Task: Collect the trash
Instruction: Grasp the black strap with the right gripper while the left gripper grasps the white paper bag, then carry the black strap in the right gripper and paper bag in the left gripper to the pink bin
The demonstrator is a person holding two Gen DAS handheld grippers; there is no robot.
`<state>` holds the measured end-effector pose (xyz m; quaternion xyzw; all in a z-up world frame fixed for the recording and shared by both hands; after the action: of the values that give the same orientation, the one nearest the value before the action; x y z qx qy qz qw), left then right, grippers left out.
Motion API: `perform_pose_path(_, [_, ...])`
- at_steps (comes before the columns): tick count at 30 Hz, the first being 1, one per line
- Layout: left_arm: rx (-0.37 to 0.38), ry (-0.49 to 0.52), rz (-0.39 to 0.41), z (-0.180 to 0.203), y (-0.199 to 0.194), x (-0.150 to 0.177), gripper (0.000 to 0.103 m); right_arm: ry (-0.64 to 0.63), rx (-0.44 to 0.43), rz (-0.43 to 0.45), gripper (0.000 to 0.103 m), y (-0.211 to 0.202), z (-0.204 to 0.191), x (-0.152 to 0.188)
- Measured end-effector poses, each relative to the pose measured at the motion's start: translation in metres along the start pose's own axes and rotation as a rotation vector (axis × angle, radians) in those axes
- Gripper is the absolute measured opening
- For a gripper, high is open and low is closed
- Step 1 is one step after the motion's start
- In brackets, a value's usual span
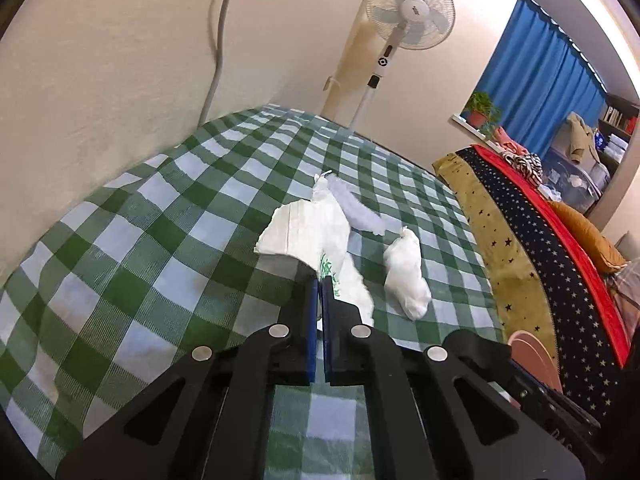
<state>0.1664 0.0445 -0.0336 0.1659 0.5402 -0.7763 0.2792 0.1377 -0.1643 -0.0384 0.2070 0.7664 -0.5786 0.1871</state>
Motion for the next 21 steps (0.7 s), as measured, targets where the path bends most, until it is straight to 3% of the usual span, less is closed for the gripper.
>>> perform_pose_path(21, [-0.009, 0.199, 0.055, 0.049, -0.077, 0.04, 0.002, 0.032, 0.028, 0.101, 0.009, -0.075, 0.012, 0.022])
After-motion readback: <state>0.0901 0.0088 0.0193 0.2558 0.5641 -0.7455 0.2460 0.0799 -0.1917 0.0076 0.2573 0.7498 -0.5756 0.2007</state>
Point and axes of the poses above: each gripper's, at about its wrist camera, not at the fingertips, and y roughly the way its jaws point, z to its right, x to its underside, the point moved 2 cm from there along y, roughly the way its jaws point, and after that the axes turned 14 degrees about -z, right-handed, at the moved point
